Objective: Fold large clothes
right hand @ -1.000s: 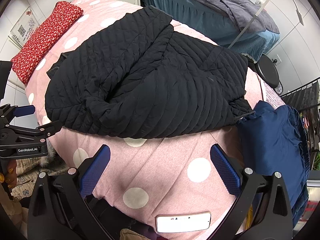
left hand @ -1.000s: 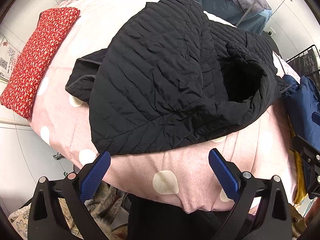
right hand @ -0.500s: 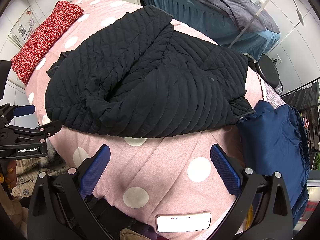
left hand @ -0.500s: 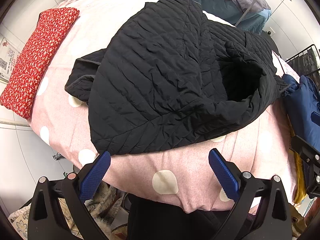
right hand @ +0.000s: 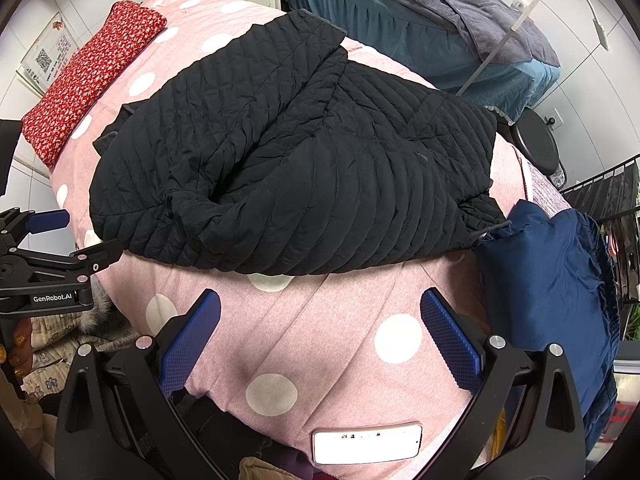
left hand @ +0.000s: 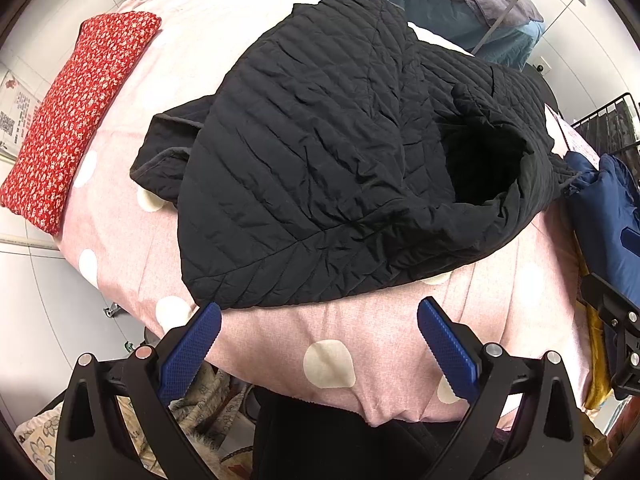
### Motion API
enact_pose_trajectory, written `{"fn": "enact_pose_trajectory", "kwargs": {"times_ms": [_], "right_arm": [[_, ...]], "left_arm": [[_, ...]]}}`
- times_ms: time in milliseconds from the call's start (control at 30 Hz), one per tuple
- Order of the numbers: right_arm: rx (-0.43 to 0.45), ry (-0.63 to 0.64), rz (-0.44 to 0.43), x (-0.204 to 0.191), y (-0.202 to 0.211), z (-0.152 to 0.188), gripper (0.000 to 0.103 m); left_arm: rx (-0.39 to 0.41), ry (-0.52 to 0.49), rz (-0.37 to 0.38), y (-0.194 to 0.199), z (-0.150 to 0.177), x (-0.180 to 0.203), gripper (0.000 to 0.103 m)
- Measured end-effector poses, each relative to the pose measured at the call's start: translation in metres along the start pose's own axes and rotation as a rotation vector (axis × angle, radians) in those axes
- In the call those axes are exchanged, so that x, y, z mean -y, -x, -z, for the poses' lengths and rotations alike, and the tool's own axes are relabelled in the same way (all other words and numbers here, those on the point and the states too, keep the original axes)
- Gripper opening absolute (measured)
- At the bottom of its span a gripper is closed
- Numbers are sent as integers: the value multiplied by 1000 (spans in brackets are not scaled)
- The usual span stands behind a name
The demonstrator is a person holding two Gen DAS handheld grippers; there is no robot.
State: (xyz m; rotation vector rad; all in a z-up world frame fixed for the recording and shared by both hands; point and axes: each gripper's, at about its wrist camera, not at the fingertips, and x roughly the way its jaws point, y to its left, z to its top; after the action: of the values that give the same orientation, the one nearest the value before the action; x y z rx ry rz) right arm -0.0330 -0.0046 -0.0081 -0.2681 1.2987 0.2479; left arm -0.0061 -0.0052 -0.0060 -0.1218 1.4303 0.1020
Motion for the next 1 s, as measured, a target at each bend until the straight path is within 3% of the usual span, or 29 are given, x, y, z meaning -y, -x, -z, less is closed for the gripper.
{"fn": "enact_pose_trajectory", "kwargs": {"times_ms": [1000], "right_arm": [[-18,-1,-3,1,-6,-1,98]], "left_arm": [[-8,4,32,-5,-3,-4,97]]}}
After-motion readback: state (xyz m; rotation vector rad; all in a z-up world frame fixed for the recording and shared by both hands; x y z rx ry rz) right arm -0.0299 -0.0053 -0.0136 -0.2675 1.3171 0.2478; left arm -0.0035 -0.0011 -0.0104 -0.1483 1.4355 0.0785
